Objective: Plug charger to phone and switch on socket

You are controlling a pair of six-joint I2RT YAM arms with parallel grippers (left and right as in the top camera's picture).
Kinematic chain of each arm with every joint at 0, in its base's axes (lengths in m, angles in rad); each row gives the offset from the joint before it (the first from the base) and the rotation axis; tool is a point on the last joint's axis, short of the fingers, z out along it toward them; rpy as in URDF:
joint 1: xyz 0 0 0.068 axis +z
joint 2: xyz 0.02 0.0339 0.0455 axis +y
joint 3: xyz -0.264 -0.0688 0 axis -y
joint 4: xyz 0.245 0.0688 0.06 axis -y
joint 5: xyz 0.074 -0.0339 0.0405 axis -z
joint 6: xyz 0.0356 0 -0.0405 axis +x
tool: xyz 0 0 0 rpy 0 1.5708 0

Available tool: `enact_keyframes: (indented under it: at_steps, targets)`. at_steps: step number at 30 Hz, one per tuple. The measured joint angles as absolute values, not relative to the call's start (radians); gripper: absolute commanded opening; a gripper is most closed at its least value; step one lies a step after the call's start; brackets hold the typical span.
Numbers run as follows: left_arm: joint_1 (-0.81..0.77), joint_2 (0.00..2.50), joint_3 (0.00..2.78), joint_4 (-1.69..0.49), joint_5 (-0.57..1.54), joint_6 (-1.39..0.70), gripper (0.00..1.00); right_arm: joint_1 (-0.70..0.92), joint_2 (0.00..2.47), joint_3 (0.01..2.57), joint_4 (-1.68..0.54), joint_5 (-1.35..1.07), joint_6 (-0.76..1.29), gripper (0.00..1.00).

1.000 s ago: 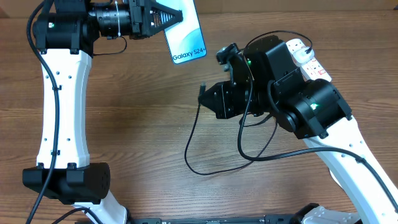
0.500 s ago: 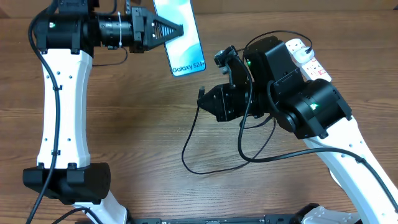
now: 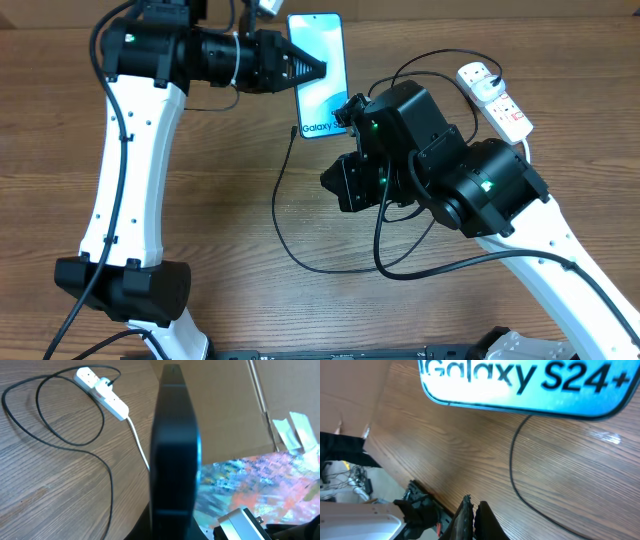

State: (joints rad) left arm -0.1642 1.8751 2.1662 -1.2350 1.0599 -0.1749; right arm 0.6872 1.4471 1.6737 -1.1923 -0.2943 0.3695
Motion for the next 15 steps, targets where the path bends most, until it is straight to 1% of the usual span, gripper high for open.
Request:
enact_keyframes:
  at_steps: [4, 5, 8, 10, 12, 14, 15]
  targets:
    - [-0.166, 1.877, 2.166, -1.235, 1.002, -0.149, 0.04, 0.687, 1.452, 1.674, -1.196, -0.27, 0.374, 0.04]
    - [-0.163, 1.877, 2.166, -1.237, 0.973, -0.146, 0.04, 0.687, 1.452, 1.674, -1.196, -0.264, 0.377, 0.07]
    - [-0.146, 1.877, 2.166, -1.253, 0.84, -0.147, 0.04, 0.687, 1.452, 1.674, -1.198, -0.225, 0.413, 0.22]
    - [-0.129, 1.877, 2.166, -1.272, 0.737, -0.153, 0.04, 0.687, 1.457, 1.674, -1.203, -0.179, 0.453, 0.36]
    - [-0.118, 1.877, 2.166, -1.299, 0.613, -0.155, 0.04, 0.687, 1.47, 1.674, -1.212, -0.12, 0.508, 0.47]
    - [-0.11, 1.88, 2.166, -1.326, 0.506, -0.157, 0.04, 0.687, 1.49, 1.674, -1.215, -0.062, 0.554, 0.52]
    - [-0.109, 1.883, 2.166, -1.341, 0.451, -0.157, 0.04, 0.687, 1.504, 1.674, -1.214, -0.03, 0.576, 0.57]
